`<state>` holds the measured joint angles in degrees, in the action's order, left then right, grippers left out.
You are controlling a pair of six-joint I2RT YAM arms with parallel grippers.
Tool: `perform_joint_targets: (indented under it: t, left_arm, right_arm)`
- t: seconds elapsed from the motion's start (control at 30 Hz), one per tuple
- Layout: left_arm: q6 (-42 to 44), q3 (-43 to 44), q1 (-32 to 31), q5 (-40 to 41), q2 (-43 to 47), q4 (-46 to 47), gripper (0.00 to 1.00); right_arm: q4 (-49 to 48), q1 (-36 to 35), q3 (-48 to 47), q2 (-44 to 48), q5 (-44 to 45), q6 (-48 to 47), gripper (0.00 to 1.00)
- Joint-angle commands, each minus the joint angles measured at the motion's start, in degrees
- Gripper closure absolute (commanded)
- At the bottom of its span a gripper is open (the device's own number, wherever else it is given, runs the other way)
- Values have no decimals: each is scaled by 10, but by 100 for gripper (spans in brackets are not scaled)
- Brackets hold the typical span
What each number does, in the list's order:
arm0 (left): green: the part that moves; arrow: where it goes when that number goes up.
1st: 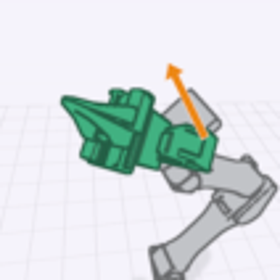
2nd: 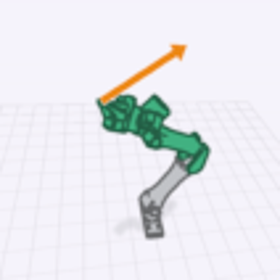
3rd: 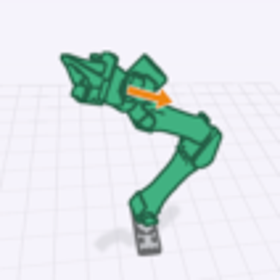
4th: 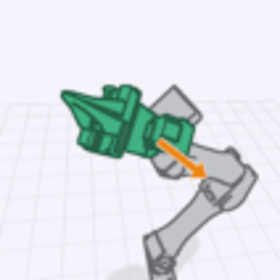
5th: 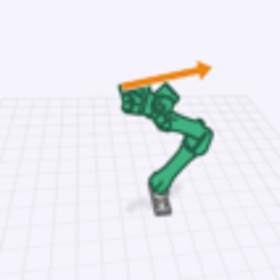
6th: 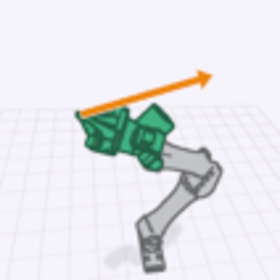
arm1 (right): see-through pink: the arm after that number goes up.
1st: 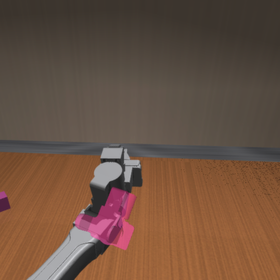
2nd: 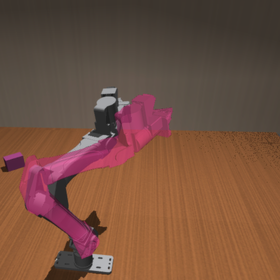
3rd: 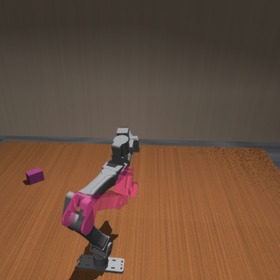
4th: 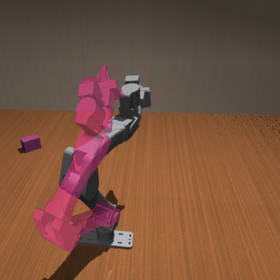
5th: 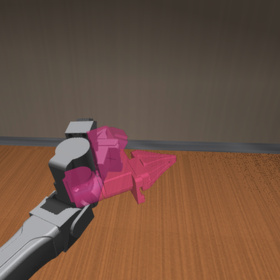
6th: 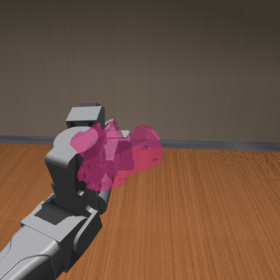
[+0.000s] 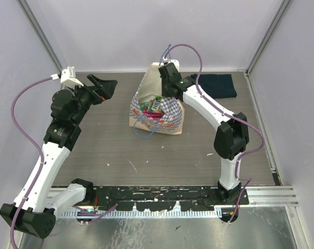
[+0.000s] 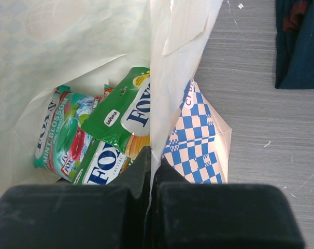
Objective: Take the snacks out of the paper bag
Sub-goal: Move the paper bag to the center of the board.
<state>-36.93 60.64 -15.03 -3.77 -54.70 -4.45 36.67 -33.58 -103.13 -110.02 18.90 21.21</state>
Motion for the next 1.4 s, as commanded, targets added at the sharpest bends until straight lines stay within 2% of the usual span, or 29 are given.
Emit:
perform_joint_targets:
  t: [0.0, 0.23, 0.57, 0.77, 0.83, 0.97, 1.07, 1.17, 1.33, 1.37]
  left_arm:
    - [-11, 28, -1, 9, 9, 9, 2]
    - [-23, 33, -2, 21, 3, 2, 2]
    - [-23, 48, -12, 53, -19, -22, 2]
    - [-18, 53, -12, 46, -16, -24, 2]
    - [8, 48, -12, 37, -15, -20, 2]
    - [118, 28, -2, 62, -16, -2, 2]
    - [235, 59, 6, -10, -35, -26, 2]
    - [357, 72, 7, -153, -39, -67, 2]
    - [420, 73, 7, -252, -23, -118, 2]
    - [438, 88, 6, -305, -27, -149, 2]
  right_arm:
    - [-34, -6, -53, -13, -13, 9, 99]
    - [-20, -6, -105, -40, -10, -2, 99]
    - [-19, -6, -106, -43, -3, -8, 99]
    - [-16, -5, -127, -52, 1, -19, 99]
    - [-11, -4, -143, -59, 3, -27, 99]
    - [7, 5, -190, -73, 3, -38, 99]
    - [12, 14, -203, -74, -3, -43, 100]
    - [9, 19, -191, -61, -11, -43, 99]
    - [-13, 26, -130, -22, -14, -40, 100]
    - [-14, 28, -123, -14, -14, -38, 100]
